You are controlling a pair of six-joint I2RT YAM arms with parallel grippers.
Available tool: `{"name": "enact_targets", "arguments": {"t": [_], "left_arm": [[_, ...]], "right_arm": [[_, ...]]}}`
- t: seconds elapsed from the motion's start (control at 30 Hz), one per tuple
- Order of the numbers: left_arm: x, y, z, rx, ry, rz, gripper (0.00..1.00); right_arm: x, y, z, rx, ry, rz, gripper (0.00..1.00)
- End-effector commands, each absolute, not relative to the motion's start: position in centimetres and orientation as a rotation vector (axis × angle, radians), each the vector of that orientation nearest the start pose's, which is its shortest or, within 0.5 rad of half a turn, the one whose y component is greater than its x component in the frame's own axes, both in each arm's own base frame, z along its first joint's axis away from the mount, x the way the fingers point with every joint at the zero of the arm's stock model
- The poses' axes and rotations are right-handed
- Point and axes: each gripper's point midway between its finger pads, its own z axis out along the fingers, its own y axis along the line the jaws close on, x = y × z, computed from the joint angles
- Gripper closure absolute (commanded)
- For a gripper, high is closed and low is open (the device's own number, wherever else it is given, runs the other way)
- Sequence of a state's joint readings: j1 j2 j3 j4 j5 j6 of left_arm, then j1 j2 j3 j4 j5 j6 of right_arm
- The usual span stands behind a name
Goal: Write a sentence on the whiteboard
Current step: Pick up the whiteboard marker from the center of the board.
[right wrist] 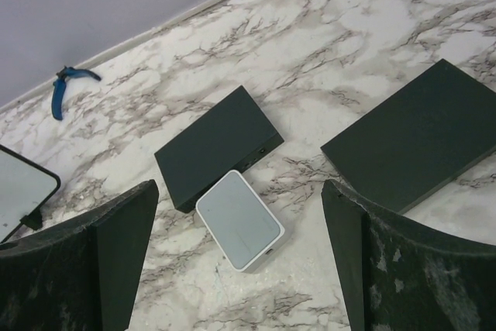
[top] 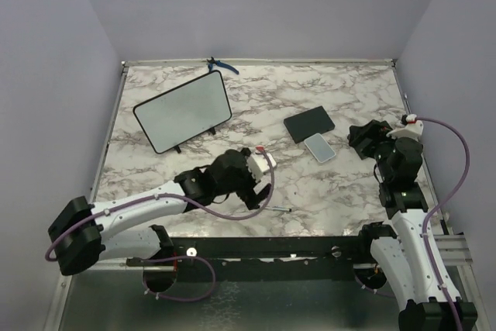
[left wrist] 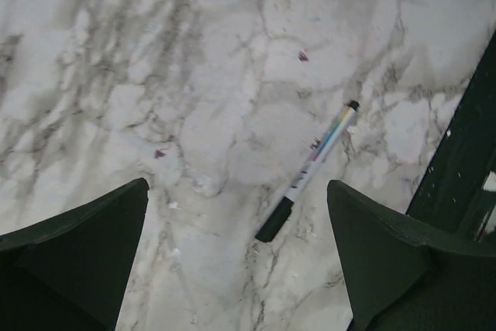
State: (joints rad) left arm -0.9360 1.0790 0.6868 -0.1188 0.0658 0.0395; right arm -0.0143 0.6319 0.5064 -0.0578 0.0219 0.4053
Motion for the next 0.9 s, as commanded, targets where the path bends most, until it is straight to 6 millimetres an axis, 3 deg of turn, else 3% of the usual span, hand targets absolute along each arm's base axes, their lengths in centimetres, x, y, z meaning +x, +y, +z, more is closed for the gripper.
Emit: {"name": "enact_targets", "arguments": {"t": [0.0,0.13,0.33,0.87], "left_arm": [[15.0,-29.1,9.1,1.382,1.926,-0.536,0.01],[14.1,-29.5,6.5,1.477,1.987,-0.531,0.06],[14.2,-29.3,3.6,1.537,2.059,-0.457,0.33],[14.7,-27.9,1.4,1.574,2.099,-0.282,0.63]], "right_arm": [[29.3,2.1,22.3,0.354,1.734,0.339,0.09],[29.2,3.0,21.9,0.339,1.749,0.396,0.1],[28.8,3.7,21.2,0.324,1.774,0.433,0.1],[28.5,4.3,20.5,0.293,1.807,0.461,0.1]]}}
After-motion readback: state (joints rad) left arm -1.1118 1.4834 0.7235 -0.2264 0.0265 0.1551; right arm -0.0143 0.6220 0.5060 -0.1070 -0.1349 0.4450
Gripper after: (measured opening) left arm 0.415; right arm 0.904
